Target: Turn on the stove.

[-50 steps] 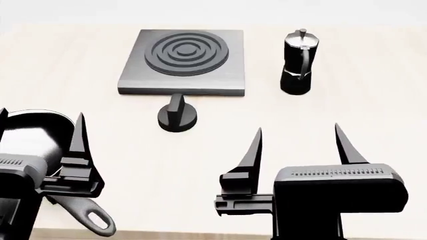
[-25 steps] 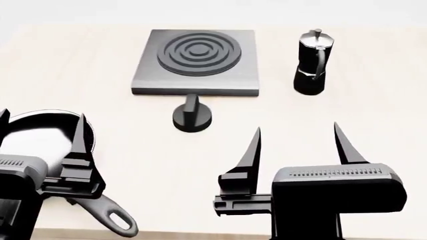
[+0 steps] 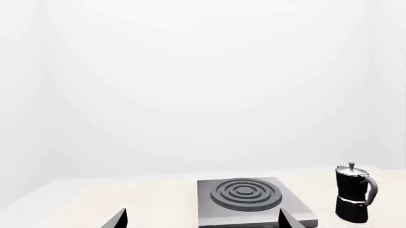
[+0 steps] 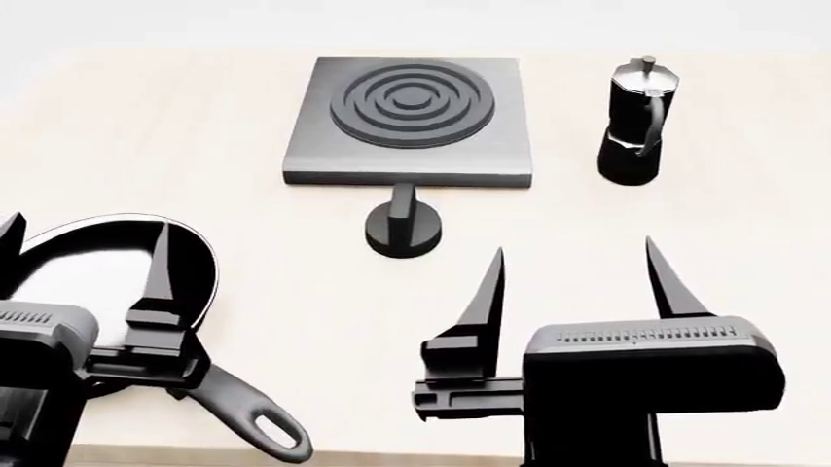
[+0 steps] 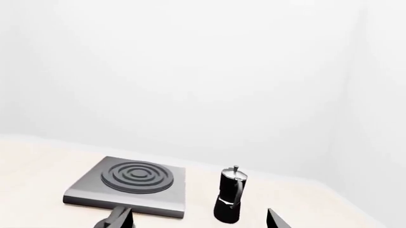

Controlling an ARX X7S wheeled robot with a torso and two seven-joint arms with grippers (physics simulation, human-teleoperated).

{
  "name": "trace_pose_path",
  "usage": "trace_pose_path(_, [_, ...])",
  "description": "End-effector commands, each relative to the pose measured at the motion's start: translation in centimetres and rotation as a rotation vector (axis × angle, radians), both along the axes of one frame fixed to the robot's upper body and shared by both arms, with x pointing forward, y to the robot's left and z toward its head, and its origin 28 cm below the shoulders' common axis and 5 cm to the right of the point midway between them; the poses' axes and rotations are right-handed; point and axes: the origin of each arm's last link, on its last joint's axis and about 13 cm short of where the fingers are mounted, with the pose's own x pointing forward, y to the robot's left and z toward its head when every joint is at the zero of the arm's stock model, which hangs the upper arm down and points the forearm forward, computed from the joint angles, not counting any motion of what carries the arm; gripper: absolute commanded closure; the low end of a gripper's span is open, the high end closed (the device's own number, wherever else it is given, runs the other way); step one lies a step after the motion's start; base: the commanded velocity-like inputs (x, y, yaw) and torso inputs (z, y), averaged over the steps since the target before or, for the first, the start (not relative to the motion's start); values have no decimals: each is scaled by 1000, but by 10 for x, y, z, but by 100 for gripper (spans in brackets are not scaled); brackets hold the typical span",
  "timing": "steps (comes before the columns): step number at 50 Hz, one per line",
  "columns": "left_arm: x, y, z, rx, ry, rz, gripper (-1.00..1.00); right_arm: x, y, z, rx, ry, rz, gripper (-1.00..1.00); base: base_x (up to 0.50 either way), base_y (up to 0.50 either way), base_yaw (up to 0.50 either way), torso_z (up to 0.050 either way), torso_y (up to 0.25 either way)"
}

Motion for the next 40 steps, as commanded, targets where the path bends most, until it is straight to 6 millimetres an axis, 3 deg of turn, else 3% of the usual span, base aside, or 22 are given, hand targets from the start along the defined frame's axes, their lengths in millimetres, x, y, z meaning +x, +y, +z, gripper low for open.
trace_pose_path(1, [1, -1, -1, -8, 7, -11, -100, 1, 1, 0, -6, 4, 4, -100, 0, 102, 0, 0, 0])
trace_pose_path(40, [1, -1, -1, -7, 3, 0, -100, 2, 2, -2, -13, 9, 13, -100, 0, 106, 0, 0, 0])
